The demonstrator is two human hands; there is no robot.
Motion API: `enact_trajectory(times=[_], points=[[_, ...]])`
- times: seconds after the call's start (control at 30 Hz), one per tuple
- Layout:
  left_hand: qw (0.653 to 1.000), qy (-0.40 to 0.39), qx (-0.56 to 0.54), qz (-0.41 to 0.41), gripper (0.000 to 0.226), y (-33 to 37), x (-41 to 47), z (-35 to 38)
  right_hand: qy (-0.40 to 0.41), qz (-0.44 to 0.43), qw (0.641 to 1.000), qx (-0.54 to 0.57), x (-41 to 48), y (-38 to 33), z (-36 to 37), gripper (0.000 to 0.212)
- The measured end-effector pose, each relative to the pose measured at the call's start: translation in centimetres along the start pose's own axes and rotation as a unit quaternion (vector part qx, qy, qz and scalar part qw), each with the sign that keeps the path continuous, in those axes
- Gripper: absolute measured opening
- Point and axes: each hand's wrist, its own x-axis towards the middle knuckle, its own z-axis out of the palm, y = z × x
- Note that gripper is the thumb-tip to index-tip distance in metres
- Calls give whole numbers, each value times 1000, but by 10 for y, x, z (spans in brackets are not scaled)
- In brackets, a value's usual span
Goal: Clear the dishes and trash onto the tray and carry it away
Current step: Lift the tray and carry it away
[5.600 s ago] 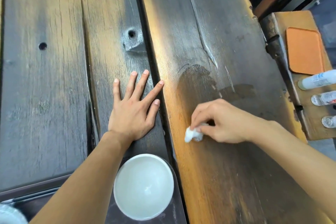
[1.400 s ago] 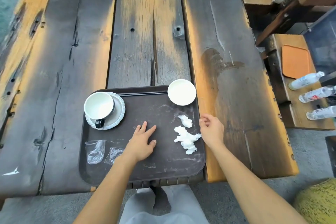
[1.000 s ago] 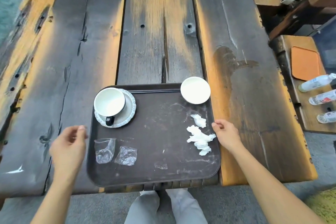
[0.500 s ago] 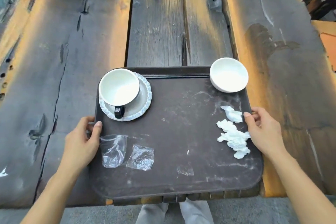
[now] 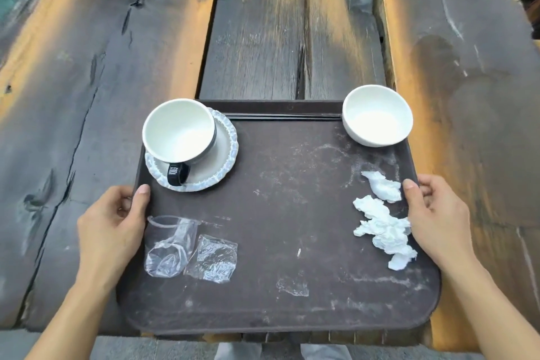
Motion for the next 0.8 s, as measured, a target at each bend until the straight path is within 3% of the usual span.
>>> enact_trajectory(times=[0.47,0.8], points=[[994,96,20,-53,29,31,-80,-53,-80,-100,992,0,22,-47,-58,16],[968,189,-26,-164,22,62,-197,-145,-158,-205,965,30,3,-131,-109,13]])
